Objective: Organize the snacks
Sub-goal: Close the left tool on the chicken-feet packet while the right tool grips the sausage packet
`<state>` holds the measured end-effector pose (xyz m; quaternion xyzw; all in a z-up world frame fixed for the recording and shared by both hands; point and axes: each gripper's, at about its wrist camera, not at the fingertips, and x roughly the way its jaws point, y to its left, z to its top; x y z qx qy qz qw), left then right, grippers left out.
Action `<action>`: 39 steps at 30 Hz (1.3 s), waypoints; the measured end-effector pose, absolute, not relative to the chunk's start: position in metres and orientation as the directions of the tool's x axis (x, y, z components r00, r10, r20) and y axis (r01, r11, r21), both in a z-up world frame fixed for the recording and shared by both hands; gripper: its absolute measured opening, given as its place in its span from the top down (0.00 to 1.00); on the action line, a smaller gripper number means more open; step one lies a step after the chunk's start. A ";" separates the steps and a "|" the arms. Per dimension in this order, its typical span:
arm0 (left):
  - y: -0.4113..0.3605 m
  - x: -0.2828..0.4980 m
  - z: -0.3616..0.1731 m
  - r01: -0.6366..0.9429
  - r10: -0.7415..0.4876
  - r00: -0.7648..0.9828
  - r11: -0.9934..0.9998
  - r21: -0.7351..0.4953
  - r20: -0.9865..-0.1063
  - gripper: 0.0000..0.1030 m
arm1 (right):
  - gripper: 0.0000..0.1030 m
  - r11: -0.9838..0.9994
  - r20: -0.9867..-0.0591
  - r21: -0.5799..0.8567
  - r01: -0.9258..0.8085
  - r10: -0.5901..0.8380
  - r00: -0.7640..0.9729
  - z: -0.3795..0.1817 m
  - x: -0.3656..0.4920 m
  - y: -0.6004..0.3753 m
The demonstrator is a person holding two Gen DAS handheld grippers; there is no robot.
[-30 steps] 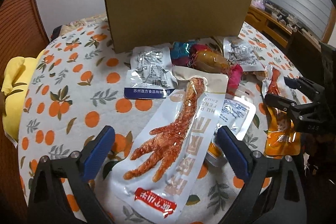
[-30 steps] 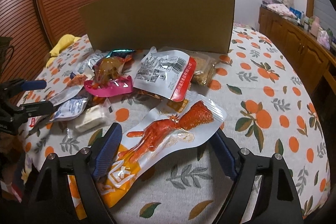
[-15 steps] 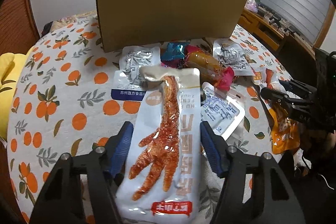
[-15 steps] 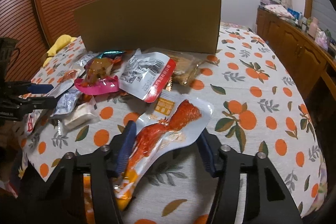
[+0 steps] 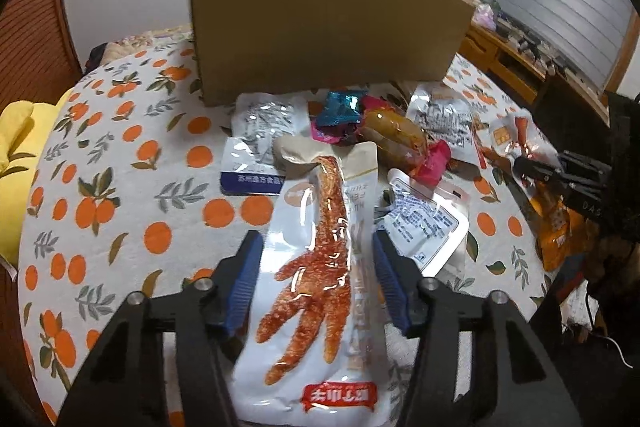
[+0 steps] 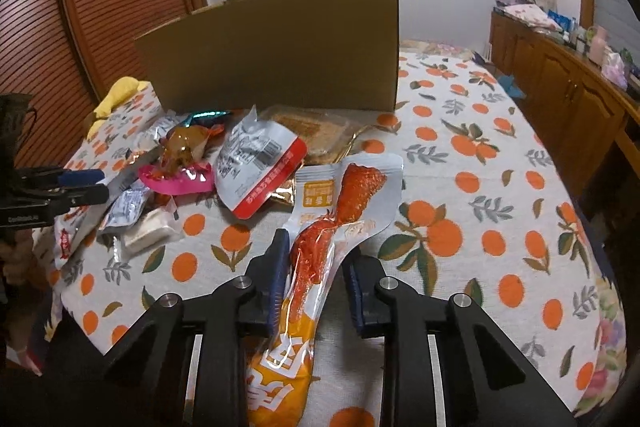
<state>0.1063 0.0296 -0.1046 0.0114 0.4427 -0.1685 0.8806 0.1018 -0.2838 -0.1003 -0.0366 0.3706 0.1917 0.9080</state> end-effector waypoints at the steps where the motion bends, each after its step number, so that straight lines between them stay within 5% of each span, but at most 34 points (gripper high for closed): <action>1: 0.028 0.108 -0.105 0.308 -0.282 0.552 0.944 -0.123 -0.785 0.42 | 0.77 0.924 -0.687 0.075 -0.375 0.320 0.653 -0.100 0.102 -0.285; 13: 0.013 0.126 -0.109 0.292 -0.228 0.525 0.953 -0.079 -0.820 0.35 | 0.77 0.922 -0.689 0.077 -0.379 0.325 0.648 -0.103 0.100 -0.285; 16: 0.011 0.124 -0.107 0.303 -0.230 0.528 0.950 -0.072 -0.818 0.42 | 0.77 0.922 -0.692 0.080 -0.380 0.326 0.644 -0.105 0.100 -0.285; 20: 0.019 0.118 -0.095 0.287 -0.235 0.565 0.955 -0.079 -0.791 0.63 | 0.77 0.920 -0.691 0.079 -0.383 0.328 0.644 -0.105 0.101 -0.285; 39: 0.031 0.097 -0.079 0.272 -0.275 0.636 0.954 -0.124 -0.721 0.64 | 0.78 0.910 -0.661 0.077 -0.407 0.352 0.662 -0.092 0.100 -0.282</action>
